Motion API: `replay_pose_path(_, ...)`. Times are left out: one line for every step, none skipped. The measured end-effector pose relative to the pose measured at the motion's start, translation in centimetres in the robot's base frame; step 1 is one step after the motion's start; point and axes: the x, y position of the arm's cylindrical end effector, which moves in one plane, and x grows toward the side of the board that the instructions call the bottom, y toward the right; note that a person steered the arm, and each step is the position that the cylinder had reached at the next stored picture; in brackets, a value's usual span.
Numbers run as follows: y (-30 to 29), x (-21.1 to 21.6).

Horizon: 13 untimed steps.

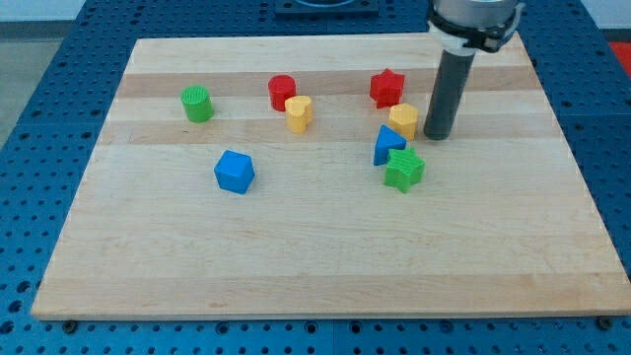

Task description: Push the hexagon to the center of the board

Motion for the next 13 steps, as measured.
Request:
replay_pose_path(-2.5,0.0)
replay_pose_path(-5.1,-0.2)
replay_pose_path(-5.2,-1.6)
replay_pose_path(-5.2,-3.2)
replay_pose_path(-5.2,-3.6)
replay_pose_path(-5.2,-3.9)
replay_pose_path(-5.2,-6.2)
replay_pose_path(-5.2,-8.6)
replay_pose_path(-5.8,-8.9)
replay_pose_path(-8.4,-7.8)
replay_pose_path(-8.9,-6.9)
replay_pose_path(-8.5,-6.9)
replay_pose_path(-8.4,-6.3)
